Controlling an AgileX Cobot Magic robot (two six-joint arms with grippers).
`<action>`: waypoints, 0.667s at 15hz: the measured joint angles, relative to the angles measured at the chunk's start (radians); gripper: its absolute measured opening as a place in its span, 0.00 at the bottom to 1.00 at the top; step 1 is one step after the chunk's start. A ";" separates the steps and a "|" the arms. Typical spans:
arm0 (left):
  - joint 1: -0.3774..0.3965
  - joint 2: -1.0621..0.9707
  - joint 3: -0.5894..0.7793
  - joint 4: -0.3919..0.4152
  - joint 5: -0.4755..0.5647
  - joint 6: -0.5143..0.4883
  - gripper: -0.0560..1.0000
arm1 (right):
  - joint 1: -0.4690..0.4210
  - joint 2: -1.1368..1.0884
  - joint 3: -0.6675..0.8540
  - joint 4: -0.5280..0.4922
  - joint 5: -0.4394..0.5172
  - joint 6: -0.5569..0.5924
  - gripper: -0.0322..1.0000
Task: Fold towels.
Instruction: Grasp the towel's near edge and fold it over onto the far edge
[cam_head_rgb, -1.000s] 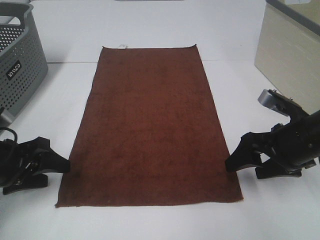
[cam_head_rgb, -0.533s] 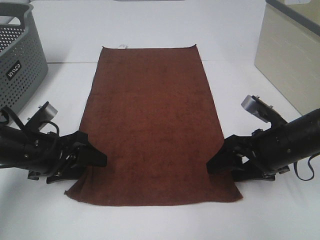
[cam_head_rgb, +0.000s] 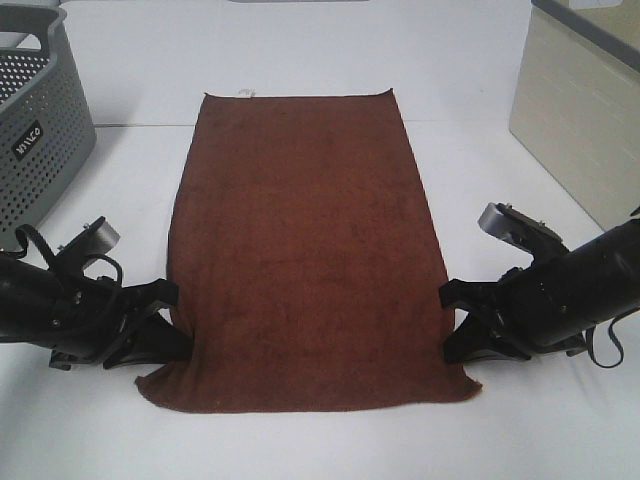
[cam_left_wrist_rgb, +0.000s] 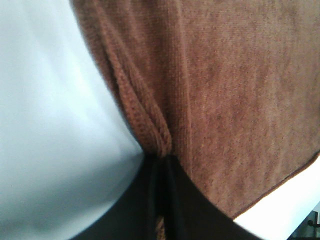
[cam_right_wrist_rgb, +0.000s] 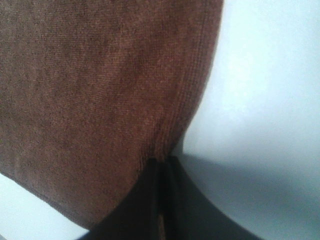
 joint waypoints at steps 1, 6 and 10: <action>-0.001 -0.014 0.000 0.031 -0.011 -0.023 0.06 | 0.000 -0.007 0.000 -0.002 0.000 0.017 0.03; -0.001 -0.150 0.032 0.272 -0.046 -0.229 0.06 | 0.000 -0.099 0.004 -0.176 0.032 0.198 0.03; -0.001 -0.293 0.176 0.299 -0.071 -0.246 0.06 | 0.000 -0.220 0.108 -0.247 0.079 0.282 0.03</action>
